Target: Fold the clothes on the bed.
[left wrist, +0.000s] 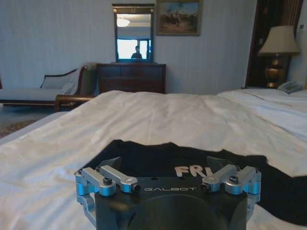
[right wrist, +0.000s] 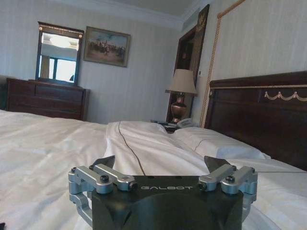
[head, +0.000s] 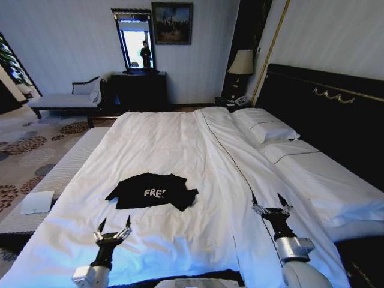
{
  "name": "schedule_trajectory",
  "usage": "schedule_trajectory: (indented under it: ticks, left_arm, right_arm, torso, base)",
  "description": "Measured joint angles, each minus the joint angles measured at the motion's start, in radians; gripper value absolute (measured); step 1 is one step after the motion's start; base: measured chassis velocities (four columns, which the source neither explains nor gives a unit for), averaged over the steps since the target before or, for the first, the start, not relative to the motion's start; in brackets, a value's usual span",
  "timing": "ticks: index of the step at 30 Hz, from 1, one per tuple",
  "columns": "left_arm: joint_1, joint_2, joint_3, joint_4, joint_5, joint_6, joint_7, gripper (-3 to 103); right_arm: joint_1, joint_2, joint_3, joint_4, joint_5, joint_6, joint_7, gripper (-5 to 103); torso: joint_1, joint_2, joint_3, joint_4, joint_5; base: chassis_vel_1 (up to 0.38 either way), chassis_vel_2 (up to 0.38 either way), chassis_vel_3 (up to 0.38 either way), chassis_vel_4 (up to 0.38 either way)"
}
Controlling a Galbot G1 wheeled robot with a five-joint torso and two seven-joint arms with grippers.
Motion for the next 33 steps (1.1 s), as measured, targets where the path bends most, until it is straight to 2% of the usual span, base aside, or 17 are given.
schedule_trajectory:
  ticks: [11,33]
  left_arm:
    - [0.004,0.013,0.018,0.001,0.016,-0.004,-0.001,100]
    - [0.002,0.014,0.004,0.009,0.015,0.003,-0.001,100]
  right_arm:
    - [-0.022,0.071,-0.049,-0.003,-0.068,0.019,-0.001,100]
    - [-0.038,0.098,-0.103,-0.005,-0.125,0.059,-0.007,100]
  torso:
    - [0.000,0.000,0.000,0.0001,0.0000]
    - [0.000,0.000,0.000,0.0001,0.0001]
  base:
    - [0.000,0.000,0.000,0.000]
    - [0.000,0.000,0.000,0.000]
